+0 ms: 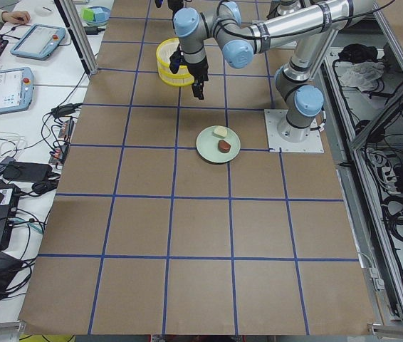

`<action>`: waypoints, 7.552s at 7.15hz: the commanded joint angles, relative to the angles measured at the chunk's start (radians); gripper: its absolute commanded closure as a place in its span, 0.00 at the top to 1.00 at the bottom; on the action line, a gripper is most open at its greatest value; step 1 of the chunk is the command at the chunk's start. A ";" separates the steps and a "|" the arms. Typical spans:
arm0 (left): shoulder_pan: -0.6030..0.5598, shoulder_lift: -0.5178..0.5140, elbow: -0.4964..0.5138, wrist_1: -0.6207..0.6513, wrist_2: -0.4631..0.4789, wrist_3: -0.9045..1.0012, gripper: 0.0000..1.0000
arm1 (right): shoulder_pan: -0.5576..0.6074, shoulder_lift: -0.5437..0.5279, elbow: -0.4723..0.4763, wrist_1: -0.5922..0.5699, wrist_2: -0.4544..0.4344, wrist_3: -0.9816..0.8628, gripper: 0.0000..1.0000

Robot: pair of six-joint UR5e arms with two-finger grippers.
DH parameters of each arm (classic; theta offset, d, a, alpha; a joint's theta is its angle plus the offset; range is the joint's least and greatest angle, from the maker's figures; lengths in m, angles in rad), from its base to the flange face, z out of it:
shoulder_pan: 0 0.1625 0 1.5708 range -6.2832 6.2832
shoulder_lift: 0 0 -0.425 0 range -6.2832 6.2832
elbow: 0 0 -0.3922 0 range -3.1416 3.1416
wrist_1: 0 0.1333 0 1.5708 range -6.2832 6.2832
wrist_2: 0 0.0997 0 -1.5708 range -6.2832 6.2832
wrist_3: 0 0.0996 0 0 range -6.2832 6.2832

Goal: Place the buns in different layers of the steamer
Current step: 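Move right gripper to steamer top rim while left reaches for white bun, then tilt top steamer tier up with right gripper while left grasps white bun, then carry the white bun with the left gripper into the lower steamer tier, then lower top tier onto lower tier with right gripper while left moves to plate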

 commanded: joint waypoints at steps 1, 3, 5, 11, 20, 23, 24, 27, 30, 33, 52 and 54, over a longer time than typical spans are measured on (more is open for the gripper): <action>0.047 -0.041 -0.085 0.002 0.003 0.075 1.00 | 0.002 0.047 0.020 -0.017 0.010 0.002 0.88; 0.058 -0.134 -0.105 0.000 -0.001 0.077 0.97 | 0.002 0.050 0.025 0.009 0.007 0.007 0.55; 0.067 -0.217 -0.102 0.026 0.006 0.082 0.98 | 0.001 0.041 0.025 0.026 0.009 0.007 0.13; 0.112 -0.366 -0.120 0.057 0.032 0.185 0.98 | -0.074 -0.299 -0.067 0.407 0.001 -0.026 0.00; 0.113 -0.383 -0.148 0.051 0.055 0.186 0.49 | -0.141 -0.425 -0.104 0.557 -0.017 -0.252 0.00; 0.116 -0.372 -0.099 0.034 0.047 0.178 0.00 | -0.151 -0.425 -0.104 0.589 -0.013 -0.252 0.00; 0.118 -0.366 -0.076 0.021 0.045 0.178 0.00 | -0.150 -0.425 -0.104 0.591 -0.014 -0.252 0.00; 0.103 -0.313 0.022 -0.062 0.035 0.118 0.00 | -0.150 -0.425 -0.103 0.591 -0.014 -0.252 0.00; 0.014 -0.250 0.090 -0.067 -0.127 -0.098 0.00 | -0.150 -0.425 -0.103 0.588 -0.014 -0.254 0.00; -0.147 -0.253 0.171 0.058 -0.354 -0.362 0.00 | -0.150 -0.425 -0.101 0.589 -0.013 -0.255 0.00; -0.267 -0.337 0.179 0.233 -0.233 -0.494 1.00 | -0.141 -0.418 -0.100 0.580 -0.024 -0.111 0.00; -0.139 -0.287 0.159 0.084 -0.061 -0.328 1.00 | -0.128 -0.316 -0.116 0.516 -0.005 -0.056 0.00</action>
